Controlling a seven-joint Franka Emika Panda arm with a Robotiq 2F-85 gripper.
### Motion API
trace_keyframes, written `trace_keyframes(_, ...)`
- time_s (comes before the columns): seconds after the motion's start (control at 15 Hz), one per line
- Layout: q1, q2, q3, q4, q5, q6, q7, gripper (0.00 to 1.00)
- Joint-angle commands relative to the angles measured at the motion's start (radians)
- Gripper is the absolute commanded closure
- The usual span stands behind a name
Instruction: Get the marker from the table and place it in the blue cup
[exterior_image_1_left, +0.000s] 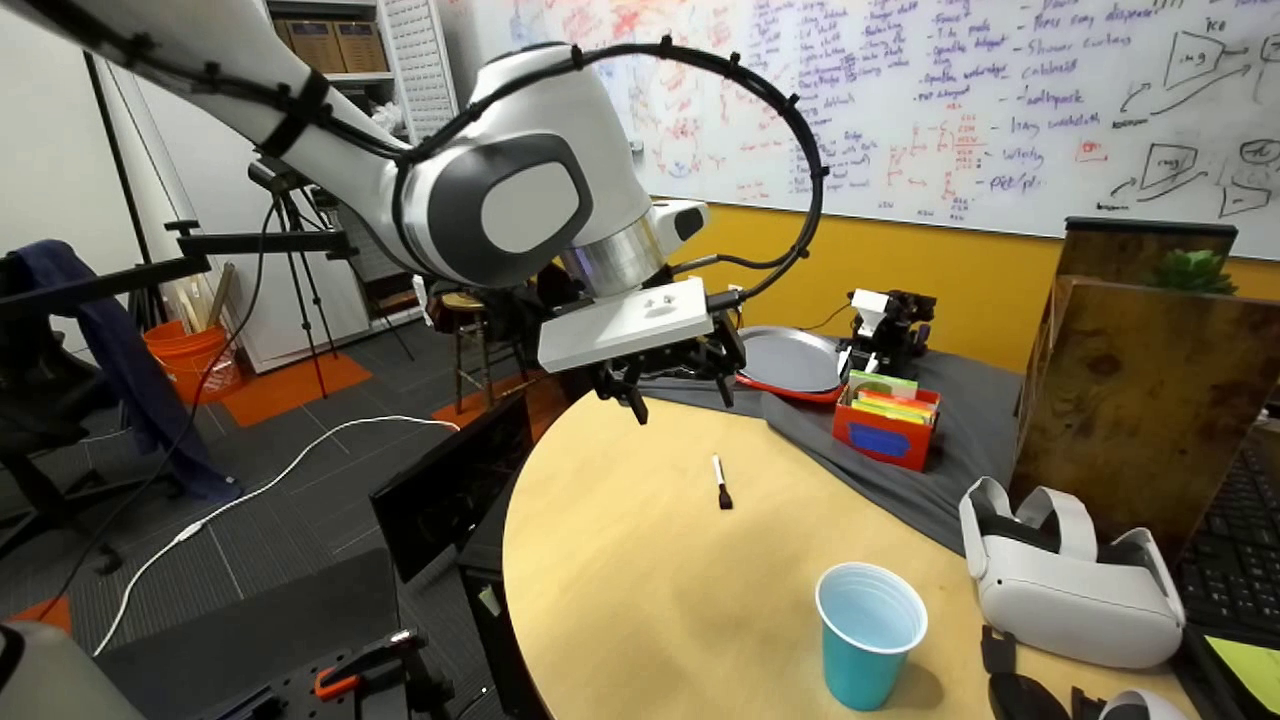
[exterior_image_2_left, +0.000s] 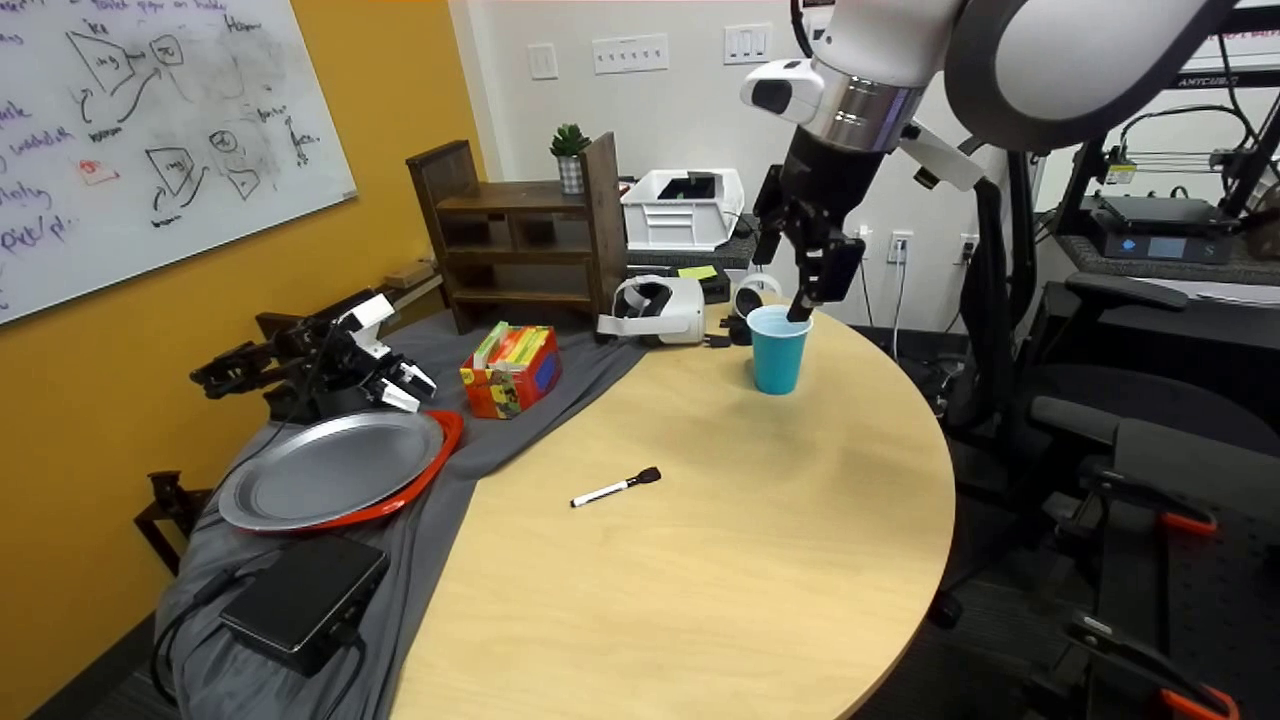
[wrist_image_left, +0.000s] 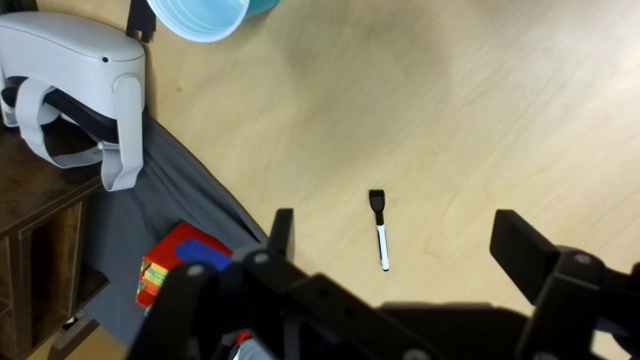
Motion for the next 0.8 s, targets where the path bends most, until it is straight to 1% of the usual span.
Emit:
trace_keyframes(0.0, -0.008, 0.066, 0.035, 0.058, 0.053, 0.017, -0.055, 0.00)
trace_keyframes(0.07, -0.025, 0.033, 0.045, 0.026, 0.021, 0.000, -0.012, 0.00)
trace_keyframes(0.2, -0.024, 0.051, 0.055, 0.040, 0.030, 0.000, -0.015, 0.00)
trace_keyframes(0.53, -0.025, 0.055, 0.057, 0.044, 0.030, 0.000, -0.015, 0.00)
trace_keyframes(0.73, -0.027, 0.048, 0.059, 0.031, 0.040, 0.054, -0.046, 0.00)
